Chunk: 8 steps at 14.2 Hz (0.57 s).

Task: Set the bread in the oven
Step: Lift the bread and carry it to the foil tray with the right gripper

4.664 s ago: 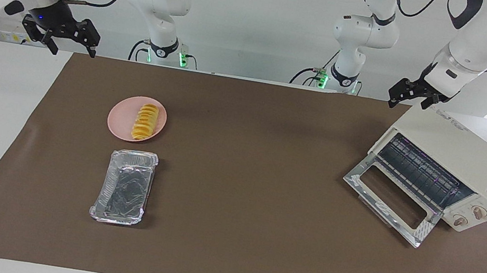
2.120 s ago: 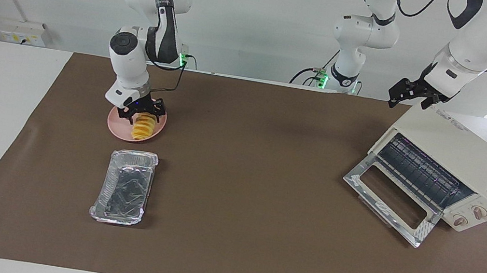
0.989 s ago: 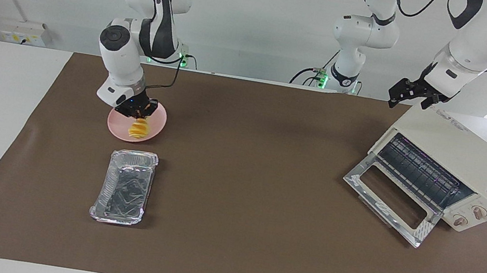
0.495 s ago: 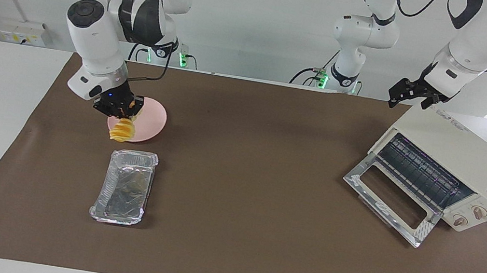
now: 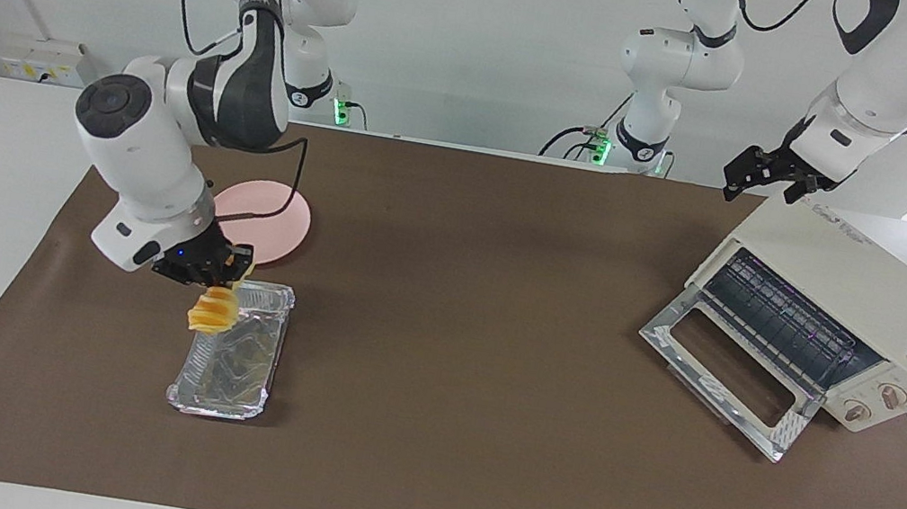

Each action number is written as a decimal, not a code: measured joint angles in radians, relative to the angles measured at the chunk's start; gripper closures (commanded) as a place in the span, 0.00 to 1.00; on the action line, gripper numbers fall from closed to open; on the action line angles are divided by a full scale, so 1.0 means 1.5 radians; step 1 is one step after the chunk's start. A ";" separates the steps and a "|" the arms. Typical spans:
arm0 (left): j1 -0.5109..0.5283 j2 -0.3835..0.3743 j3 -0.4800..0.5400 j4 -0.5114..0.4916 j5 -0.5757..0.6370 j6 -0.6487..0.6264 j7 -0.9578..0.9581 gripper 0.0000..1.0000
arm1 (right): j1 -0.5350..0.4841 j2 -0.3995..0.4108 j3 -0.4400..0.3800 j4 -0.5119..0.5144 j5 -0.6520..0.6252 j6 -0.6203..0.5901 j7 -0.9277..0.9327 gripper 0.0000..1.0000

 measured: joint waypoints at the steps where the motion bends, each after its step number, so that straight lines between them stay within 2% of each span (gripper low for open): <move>1: 0.000 0.000 0.000 0.000 0.000 0.000 0.000 0.00 | 0.000 0.035 0.000 0.034 0.000 -0.003 0.000 1.00; 4: 0.000 0.000 0.000 0.000 0.000 0.000 0.000 0.00 | 0.003 0.094 0.000 0.075 0.000 0.010 0.000 1.00; 8: 0.000 0.000 0.000 0.000 0.000 0.000 0.000 0.00 | 0.011 0.105 0.000 0.055 -0.004 0.055 0.000 1.00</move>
